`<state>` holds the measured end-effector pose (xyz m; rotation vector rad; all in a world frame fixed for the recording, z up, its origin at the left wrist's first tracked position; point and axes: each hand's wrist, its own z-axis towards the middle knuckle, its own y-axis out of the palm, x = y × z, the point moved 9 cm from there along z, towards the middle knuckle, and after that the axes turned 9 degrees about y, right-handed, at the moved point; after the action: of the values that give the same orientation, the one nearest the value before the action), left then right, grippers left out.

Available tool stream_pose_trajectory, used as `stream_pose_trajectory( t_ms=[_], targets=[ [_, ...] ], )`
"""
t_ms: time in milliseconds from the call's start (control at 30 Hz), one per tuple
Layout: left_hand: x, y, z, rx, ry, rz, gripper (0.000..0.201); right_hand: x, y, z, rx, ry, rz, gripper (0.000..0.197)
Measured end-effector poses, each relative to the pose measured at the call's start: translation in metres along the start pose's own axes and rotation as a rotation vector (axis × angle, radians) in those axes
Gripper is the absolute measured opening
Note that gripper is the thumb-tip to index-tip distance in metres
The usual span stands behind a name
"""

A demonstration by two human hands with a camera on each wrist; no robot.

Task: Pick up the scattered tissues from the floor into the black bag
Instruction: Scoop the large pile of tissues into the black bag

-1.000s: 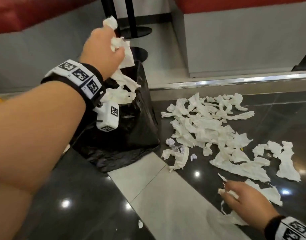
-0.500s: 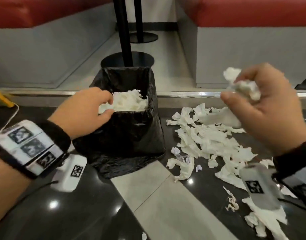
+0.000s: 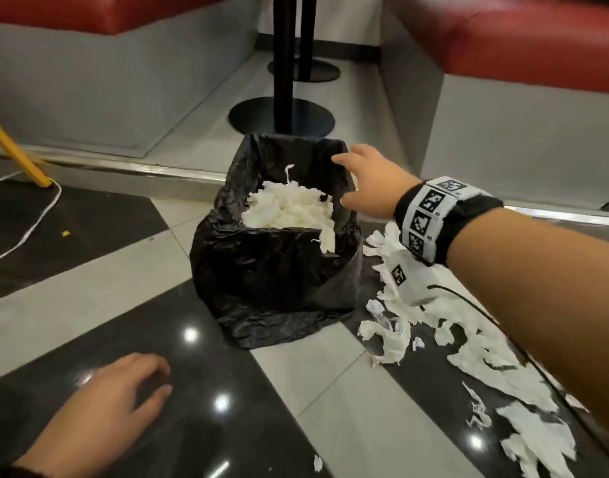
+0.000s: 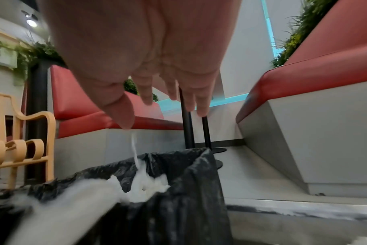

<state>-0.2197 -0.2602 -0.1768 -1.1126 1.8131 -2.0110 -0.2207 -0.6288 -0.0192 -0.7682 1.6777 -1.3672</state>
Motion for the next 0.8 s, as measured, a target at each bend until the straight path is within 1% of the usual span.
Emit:
stream_pose_trajectory(
  t_ms=[67, 133, 233, 300, 367, 400, 433, 500, 533, 567, 600, 633, 667, 700, 733, 767, 800],
  targets=[
    [0.014, 0.013, 0.014, -0.077, 0.025, 0.001, 0.02, 0.032, -0.005, -0.018, -0.035, 0.017, -0.076, 0.047],
    [0.034, 0.028, 0.035, -0.125, 0.069, 0.038, 0.008, 0.083, 0.001, -0.047, -0.124, 0.055, -0.208, 0.034],
    [0.062, 0.052, 0.072, -0.19, 0.148, 0.087, 0.006, 0.175, 0.031, -0.096, -0.277, 0.131, -0.415, 0.028],
    [0.08, 0.072, 0.087, -0.267, 0.181, 0.105, 0.006, 0.241, 0.068, -0.136, -0.435, 0.188, -0.51, 0.031],
    [0.096, 0.087, 0.093, -0.339, 0.195, 0.133, 0.006, 0.298, 0.114, -0.183, -0.608, 0.249, -0.536, 0.041],
    [0.103, 0.093, 0.092, -0.365, 0.203, 0.145, 0.007, 0.32, 0.14, -0.208, -0.691, 0.267, -0.525, 0.053],
    [0.106, 0.099, 0.091, -0.387, 0.208, 0.15, 0.007, 0.339, 0.17, -0.231, -0.783, 0.285, -0.516, 0.07],
    [0.103, 0.112, 0.082, -0.462, 0.196, 0.193, 0.011, 0.361, 0.224, -0.266, -0.948, 0.267, -0.507, 0.102],
    [0.098, 0.119, 0.076, -0.518, 0.179, 0.237, 0.011, 0.366, 0.246, -0.275, -0.994, 0.244, -0.503, 0.111],
    [0.093, 0.124, 0.073, -0.559, 0.164, 0.277, 0.01, 0.366, 0.266, -0.28, -1.003, 0.209, -0.493, 0.114],
    [0.091, 0.126, 0.073, -0.577, 0.146, 0.31, 0.008, 0.363, 0.28, -0.277, -0.973, 0.164, -0.471, 0.111],
    [0.091, 0.126, 0.077, -0.577, 0.134, 0.334, 0.008, 0.358, 0.287, -0.271, -0.914, 0.119, -0.423, 0.103],
    [0.098, 0.124, 0.082, -0.583, 0.127, 0.356, 0.009, 0.352, 0.287, -0.262, -0.856, 0.077, -0.362, 0.091],
    [0.108, 0.123, 0.088, -0.595, 0.121, 0.365, 0.009, 0.349, 0.284, -0.251, -0.801, 0.043, -0.301, 0.073],
    [0.119, 0.121, 0.093, -0.616, 0.106, 0.361, 0.008, 0.347, 0.277, -0.24, -0.751, 0.028, -0.253, 0.051],
    [0.13, 0.119, 0.097, -0.636, 0.096, 0.355, 0.008, 0.349, 0.268, -0.228, -0.708, 0.04, -0.226, 0.037],
    [0.144, 0.116, 0.099, -0.656, 0.09, 0.363, 0.01, 0.352, 0.26, -0.214, -0.667, 0.065, -0.208, 0.033]
  ],
)
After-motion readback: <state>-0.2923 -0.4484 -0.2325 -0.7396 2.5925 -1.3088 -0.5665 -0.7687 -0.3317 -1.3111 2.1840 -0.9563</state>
